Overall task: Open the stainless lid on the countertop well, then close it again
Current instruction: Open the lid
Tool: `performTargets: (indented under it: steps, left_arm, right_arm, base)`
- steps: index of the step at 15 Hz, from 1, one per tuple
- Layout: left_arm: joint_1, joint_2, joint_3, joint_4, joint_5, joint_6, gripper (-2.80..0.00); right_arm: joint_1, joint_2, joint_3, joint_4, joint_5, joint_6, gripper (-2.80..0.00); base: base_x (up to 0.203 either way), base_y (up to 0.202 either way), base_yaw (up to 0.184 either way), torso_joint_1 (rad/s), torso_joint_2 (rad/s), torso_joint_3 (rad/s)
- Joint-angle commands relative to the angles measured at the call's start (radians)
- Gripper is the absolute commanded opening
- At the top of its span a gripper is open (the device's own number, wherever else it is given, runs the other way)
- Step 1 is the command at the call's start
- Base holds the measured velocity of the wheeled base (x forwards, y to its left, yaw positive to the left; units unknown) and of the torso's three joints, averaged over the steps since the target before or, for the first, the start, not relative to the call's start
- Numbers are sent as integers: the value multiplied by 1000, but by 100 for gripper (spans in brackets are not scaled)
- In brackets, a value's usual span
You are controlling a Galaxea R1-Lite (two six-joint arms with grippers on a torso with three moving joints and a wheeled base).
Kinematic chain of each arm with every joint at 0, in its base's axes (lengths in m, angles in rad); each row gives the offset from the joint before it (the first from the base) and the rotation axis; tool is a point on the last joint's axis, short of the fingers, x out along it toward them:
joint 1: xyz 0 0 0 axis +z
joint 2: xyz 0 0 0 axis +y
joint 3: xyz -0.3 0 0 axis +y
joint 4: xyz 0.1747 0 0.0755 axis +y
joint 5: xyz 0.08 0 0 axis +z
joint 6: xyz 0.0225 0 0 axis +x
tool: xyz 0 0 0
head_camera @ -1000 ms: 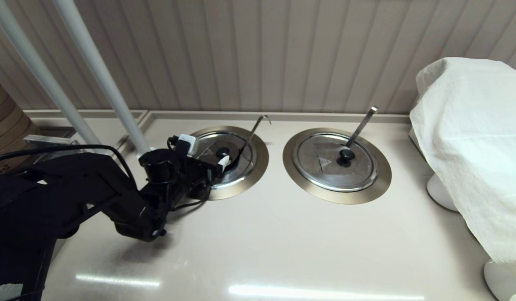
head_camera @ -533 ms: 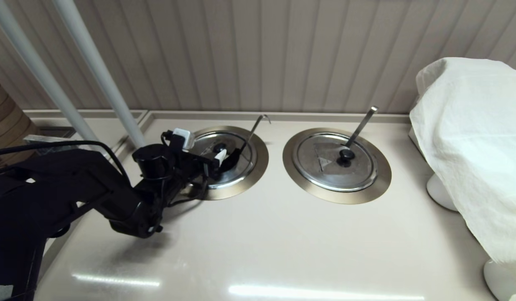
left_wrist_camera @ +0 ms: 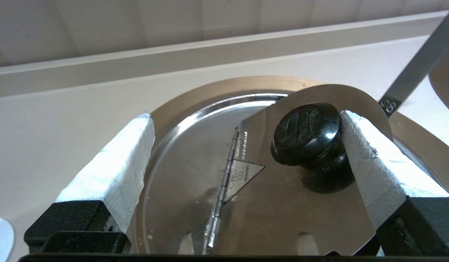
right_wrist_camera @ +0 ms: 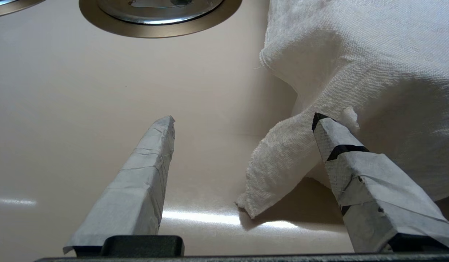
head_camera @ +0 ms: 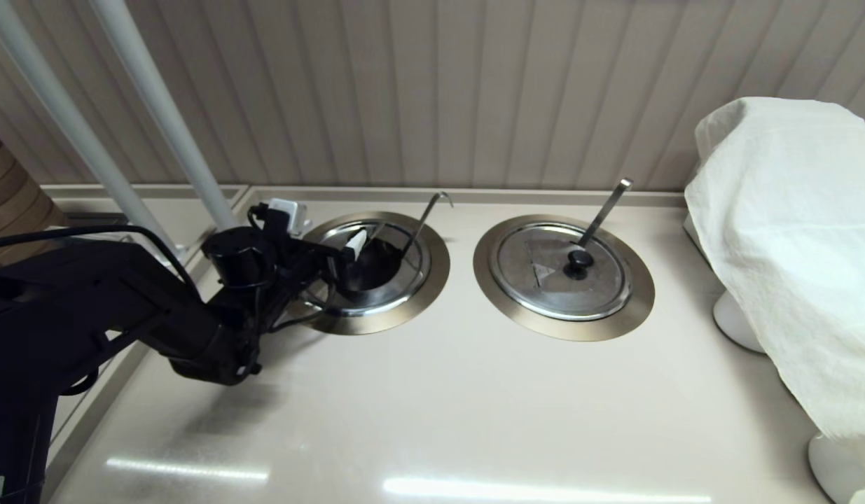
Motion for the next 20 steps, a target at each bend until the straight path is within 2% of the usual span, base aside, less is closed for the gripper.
performTargets:
  steps: [1, 6, 20]
  left_arm:
    - [10, 4, -7, -5, 3, 2, 0]
    - [49, 21, -31, 13, 0, -9, 0]
    - [86, 63, -71, 15, 2, -9, 0]
  right_arm:
    - [0, 0, 0, 0, 0, 0, 0]
    - [0, 0, 0, 0, 0, 0, 0]
    - [0, 0, 0, 0, 0, -1, 0]
  base:
    - [0, 0, 0, 0, 0, 0]
    - [0, 0, 0, 0, 0, 0]
    - [0, 0, 0, 0, 0, 0]
